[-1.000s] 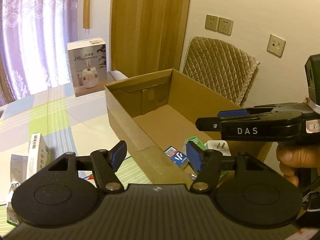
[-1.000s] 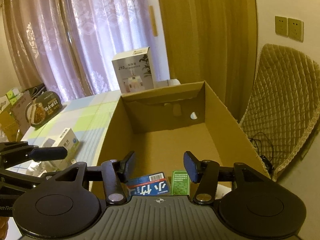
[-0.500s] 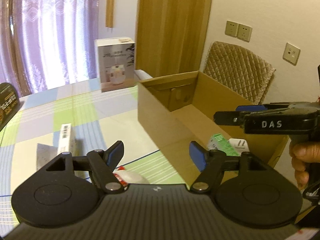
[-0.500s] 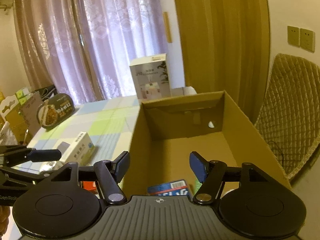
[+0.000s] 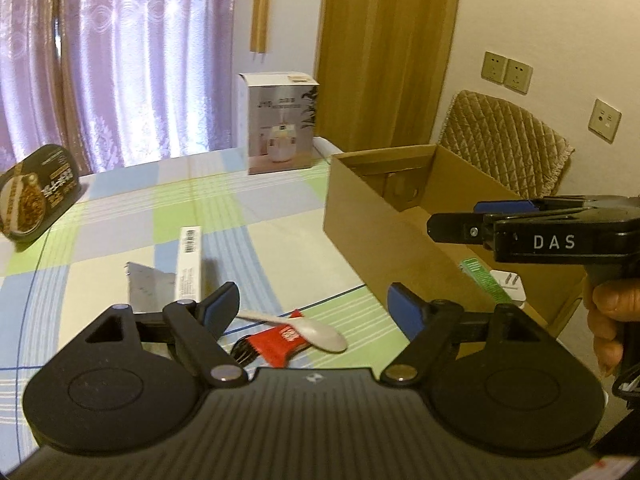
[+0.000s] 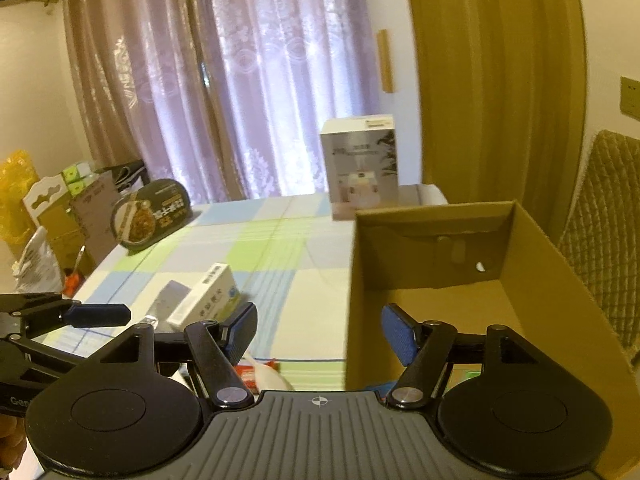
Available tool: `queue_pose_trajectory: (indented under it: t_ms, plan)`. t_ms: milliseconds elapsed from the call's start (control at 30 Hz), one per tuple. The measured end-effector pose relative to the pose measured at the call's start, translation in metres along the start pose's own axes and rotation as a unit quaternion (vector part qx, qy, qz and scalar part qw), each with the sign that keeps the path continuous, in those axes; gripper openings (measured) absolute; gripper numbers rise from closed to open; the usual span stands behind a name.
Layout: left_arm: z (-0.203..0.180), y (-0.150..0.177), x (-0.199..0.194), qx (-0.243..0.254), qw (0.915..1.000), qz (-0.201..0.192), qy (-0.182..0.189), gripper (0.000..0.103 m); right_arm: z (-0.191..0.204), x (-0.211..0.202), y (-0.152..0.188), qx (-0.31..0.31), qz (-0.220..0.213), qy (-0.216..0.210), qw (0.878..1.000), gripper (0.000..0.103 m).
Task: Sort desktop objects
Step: 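Move both tools back from the cardboard box to the cluttered table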
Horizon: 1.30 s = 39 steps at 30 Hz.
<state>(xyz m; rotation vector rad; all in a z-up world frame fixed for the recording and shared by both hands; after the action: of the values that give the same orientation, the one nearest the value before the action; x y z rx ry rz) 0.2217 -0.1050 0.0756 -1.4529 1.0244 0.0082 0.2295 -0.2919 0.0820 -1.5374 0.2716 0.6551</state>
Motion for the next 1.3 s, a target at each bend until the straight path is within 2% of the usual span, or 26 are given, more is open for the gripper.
queue_pose_trajectory:
  t_ms: [567,933,1133,1300]
  plan:
    - [0.041,0.02,-0.037,-0.026,0.999,-0.006,-0.036,0.084,0.057,0.013,0.006,-0.046,0.011,-0.03,0.998,0.068]
    - [0.078,0.03,-0.051,-0.048,0.9964,0.004,-0.071,0.087,0.083,0.027,0.018,-0.08,0.043,-0.051,0.995,0.074]
    - [0.1,0.039,-0.054,-0.059,0.9943,0.024,-0.085,0.087,0.096,0.035,0.025,-0.104,0.065,-0.069,0.99,0.075]
    - [0.108,0.051,-0.042,-0.031,0.9935,0.064,-0.089,0.087,0.111,0.046,0.036,-0.146,0.082,-0.079,0.983,0.075]
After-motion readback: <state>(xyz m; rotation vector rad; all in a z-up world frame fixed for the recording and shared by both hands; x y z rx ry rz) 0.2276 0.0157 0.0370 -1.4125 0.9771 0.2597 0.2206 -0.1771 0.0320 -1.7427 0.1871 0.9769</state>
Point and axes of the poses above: each gripper's, at about its wrist camera, not at the fingertips, and x roughly the way its jaws point, z to its left, y to its underside, the point moved 1 cm from there along x, roughly the way its jaws point, and after that the axes turned 12 degrees about y, right-handed, at the moved point
